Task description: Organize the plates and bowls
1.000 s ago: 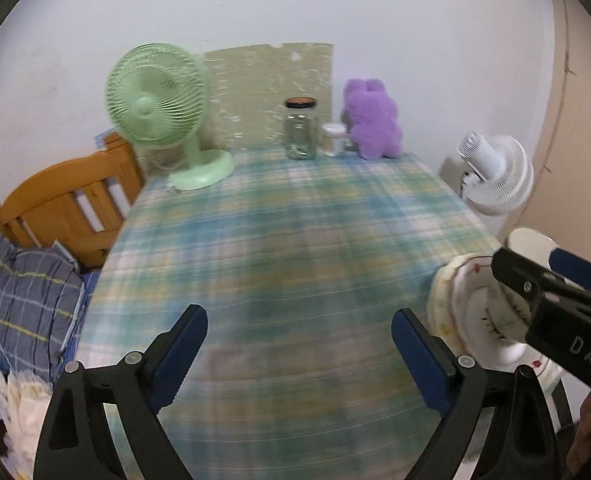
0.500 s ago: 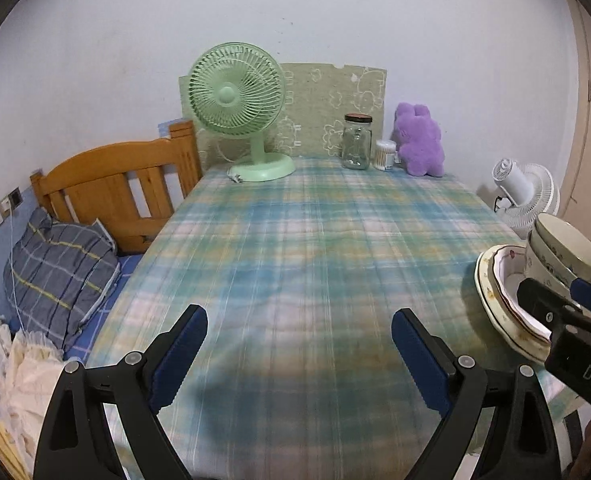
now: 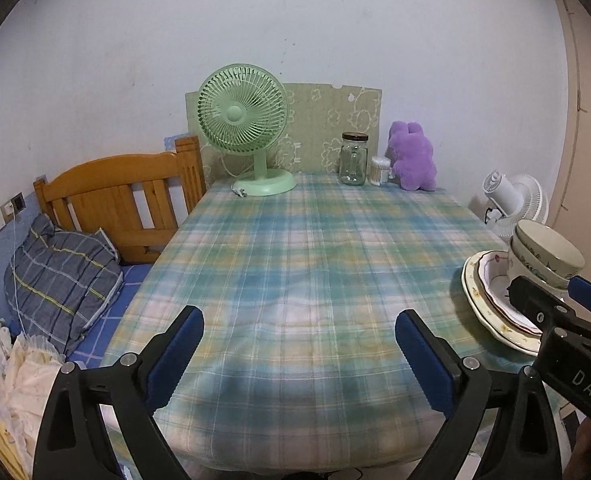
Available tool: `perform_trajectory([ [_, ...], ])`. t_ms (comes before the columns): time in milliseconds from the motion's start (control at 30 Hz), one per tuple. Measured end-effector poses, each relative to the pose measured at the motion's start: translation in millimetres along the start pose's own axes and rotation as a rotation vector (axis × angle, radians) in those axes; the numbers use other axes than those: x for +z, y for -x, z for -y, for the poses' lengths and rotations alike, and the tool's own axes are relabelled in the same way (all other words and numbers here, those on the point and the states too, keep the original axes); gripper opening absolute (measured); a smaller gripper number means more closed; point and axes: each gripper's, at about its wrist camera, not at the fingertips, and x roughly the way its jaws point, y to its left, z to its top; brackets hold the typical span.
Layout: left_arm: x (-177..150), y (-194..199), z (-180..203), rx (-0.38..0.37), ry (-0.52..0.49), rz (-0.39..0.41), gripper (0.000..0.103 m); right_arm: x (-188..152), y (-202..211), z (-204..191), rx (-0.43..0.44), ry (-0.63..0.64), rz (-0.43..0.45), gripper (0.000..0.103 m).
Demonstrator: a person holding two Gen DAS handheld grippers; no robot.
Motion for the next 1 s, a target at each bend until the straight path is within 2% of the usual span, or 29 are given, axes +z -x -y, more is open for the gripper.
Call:
perform_trajectory([
  [400,10,6,-4,0.002,0.011,0.026,0.102,10,8,-4,-0.014,0.004,0.026,0.087],
  [1000,3,3,-3,0.012,0.033,0.0,0.103,4,1,0,-0.007,0.018,0.008,0.087],
])
